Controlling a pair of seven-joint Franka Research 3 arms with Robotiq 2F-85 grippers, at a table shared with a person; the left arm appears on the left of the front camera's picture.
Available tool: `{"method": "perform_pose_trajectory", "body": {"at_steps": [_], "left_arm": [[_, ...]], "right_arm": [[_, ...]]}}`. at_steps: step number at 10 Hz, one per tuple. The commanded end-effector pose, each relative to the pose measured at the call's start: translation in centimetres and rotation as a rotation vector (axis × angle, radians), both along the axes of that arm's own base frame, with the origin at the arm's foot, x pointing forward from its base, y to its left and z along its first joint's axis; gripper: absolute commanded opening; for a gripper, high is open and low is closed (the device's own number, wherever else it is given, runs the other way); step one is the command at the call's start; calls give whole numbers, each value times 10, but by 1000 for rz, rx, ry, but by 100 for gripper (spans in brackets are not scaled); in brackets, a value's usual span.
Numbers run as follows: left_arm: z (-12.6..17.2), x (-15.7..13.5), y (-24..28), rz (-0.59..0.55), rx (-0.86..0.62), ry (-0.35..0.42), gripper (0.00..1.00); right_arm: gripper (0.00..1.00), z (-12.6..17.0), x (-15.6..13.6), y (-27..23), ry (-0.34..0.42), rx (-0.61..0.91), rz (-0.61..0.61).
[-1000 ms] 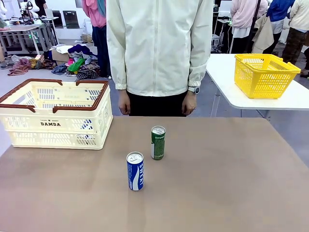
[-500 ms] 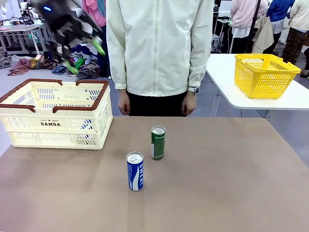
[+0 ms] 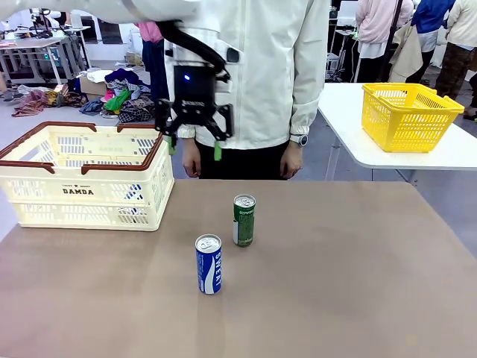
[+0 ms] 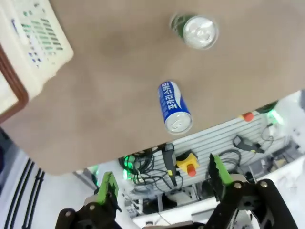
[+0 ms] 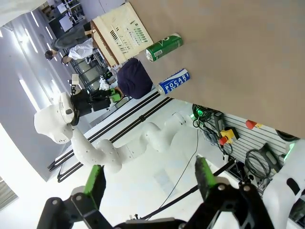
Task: Place the drinks into the Shopping basket.
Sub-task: Pick up one drink and place it into the Shopping basket.
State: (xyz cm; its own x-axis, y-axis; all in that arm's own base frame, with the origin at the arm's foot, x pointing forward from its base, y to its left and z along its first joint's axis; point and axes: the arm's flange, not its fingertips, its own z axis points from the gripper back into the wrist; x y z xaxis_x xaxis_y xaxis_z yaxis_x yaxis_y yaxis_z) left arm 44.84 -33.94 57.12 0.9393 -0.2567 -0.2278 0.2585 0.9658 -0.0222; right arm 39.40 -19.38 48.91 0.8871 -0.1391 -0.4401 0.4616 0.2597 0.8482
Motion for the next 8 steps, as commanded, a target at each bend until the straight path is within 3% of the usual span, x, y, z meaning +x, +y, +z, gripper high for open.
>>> {"method": "perform_pose_trajectory", "body": {"at_steps": [1,6,8], "left_arm": [[11,19,39,15,-32,83,100],[9,22,44,18,-20,64,100],[-19,-17,-10,166,-60,-27,100]], "right_arm": [[100,3,-2,0,18,-16,-5],[100,3,-2,0,18,-16,-5],[100,3,-2,0,18,-16,-5]]}}
